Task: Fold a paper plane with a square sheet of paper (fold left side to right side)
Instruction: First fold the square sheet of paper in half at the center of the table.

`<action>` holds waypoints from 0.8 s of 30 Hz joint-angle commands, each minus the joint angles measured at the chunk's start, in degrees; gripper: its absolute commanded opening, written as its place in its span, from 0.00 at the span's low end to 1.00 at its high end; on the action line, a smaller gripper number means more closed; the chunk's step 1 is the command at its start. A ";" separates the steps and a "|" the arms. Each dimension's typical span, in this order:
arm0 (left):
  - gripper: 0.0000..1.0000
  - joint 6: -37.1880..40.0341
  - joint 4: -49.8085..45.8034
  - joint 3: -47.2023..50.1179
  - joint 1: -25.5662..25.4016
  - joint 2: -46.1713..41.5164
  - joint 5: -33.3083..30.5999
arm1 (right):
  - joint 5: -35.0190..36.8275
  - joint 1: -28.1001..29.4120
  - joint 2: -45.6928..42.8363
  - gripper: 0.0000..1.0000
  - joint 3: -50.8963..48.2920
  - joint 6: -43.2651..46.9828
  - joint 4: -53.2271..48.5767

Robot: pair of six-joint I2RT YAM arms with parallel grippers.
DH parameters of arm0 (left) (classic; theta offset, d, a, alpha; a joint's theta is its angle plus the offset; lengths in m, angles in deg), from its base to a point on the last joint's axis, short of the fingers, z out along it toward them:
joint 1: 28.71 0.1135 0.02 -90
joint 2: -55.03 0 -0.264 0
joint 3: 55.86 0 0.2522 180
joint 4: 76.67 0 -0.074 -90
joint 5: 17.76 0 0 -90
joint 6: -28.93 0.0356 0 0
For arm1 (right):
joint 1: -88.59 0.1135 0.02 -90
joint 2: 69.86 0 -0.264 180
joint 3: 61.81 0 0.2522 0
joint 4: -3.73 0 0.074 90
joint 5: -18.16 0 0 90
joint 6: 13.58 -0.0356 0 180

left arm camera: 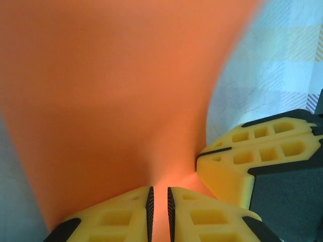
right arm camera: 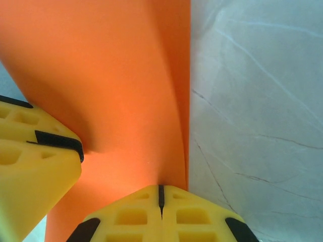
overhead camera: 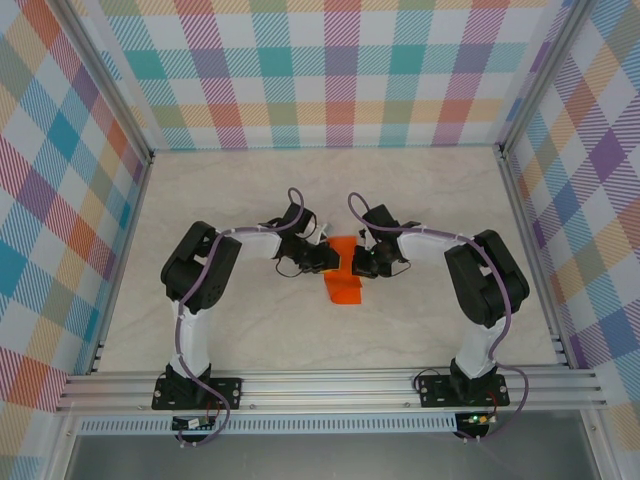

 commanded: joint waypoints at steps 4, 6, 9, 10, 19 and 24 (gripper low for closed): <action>0.18 1.10 -1.15 1.53 3.83 0.92 -3.81 | 6.64 0.50 3.91 0.02 -1.89 1.67 -8.08; 0.18 1.21 -0.94 2.68 5.30 0.45 -4.36 | 6.60 0.60 3.93 0.02 -1.98 1.65 -7.97; 0.18 1.00 -0.37 4.37 7.06 -0.62 -4.47 | 6.47 0.61 3.93 0.02 -1.89 1.65 -7.92; 0.18 0.96 -0.19 4.86 7.58 -1.07 -4.50 | 6.47 0.59 3.93 0.02 -1.89 1.61 -7.84; 0.11 1.74 -1.05 5.63 6.64 -7.96 -2.21 | 6.55 0.72 3.84 0.02 -1.81 1.43 -7.78; 0.09 1.32 -0.75 2.94 3.21 -7.52 -0.73 | 6.64 0.77 3.88 0.02 -1.71 1.42 -7.97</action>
